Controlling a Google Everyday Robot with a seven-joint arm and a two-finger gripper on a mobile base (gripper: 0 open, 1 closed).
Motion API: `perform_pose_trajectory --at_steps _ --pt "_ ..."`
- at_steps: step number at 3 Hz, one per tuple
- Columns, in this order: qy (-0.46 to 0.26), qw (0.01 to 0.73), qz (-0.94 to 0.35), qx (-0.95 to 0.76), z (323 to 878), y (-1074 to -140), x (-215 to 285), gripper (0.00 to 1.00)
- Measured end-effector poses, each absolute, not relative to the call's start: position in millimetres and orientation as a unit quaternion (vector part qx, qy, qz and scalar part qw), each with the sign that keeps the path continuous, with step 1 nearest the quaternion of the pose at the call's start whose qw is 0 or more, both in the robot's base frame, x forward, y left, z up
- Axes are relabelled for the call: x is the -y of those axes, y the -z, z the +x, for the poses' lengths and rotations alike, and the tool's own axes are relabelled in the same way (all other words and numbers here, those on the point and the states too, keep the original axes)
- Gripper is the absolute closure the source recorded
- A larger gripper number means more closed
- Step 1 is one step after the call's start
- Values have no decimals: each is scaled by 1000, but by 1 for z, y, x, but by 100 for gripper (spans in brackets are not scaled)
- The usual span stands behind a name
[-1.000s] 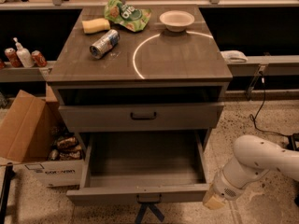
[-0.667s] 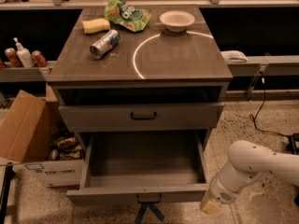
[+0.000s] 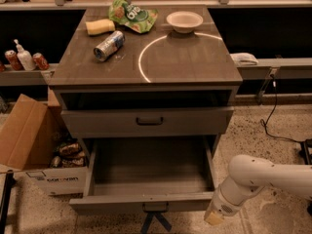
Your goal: Close middle drawer
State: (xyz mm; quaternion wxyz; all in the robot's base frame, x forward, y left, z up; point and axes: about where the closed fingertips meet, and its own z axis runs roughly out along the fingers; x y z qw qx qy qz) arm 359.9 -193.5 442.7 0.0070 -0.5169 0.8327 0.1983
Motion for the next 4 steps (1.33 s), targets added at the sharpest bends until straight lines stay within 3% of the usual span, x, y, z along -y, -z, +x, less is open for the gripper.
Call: perform_pose_trajectory --at_steps 2,4 --pt "-196 58 -481 -853 414 -417 188 100" --pt "-169 46 -475 -862 418 -410 190 100"
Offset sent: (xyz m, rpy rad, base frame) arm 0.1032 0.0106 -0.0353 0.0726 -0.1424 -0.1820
